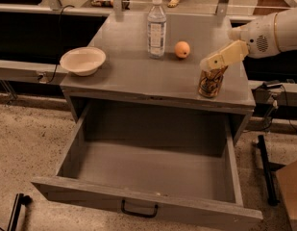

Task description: Pick orange can from top drawer and place on counter

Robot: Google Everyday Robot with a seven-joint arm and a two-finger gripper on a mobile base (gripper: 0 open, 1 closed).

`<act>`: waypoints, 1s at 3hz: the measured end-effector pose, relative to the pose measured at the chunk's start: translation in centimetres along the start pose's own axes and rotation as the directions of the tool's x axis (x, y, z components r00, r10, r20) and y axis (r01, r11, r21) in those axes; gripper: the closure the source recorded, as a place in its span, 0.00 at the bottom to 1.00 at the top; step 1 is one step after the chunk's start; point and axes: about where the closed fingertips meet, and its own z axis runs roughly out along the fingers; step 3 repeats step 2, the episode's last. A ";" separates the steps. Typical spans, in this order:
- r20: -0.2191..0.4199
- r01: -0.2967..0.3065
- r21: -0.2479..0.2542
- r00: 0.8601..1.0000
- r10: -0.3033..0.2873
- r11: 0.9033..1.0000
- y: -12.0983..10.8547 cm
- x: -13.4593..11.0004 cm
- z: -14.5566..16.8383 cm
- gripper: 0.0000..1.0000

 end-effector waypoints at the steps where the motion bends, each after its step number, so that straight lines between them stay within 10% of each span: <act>1: 0.029 0.175 -0.086 0.985 -0.173 0.981 2.4 -1.9 -1.8 0.00; 3: 0.029 0.175 -0.086 0.985 -0.173 0.981 2.4 -1.9 -1.8 0.00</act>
Offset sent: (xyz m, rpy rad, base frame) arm -0.0178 0.0074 0.0228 -0.0300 -0.0736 0.1243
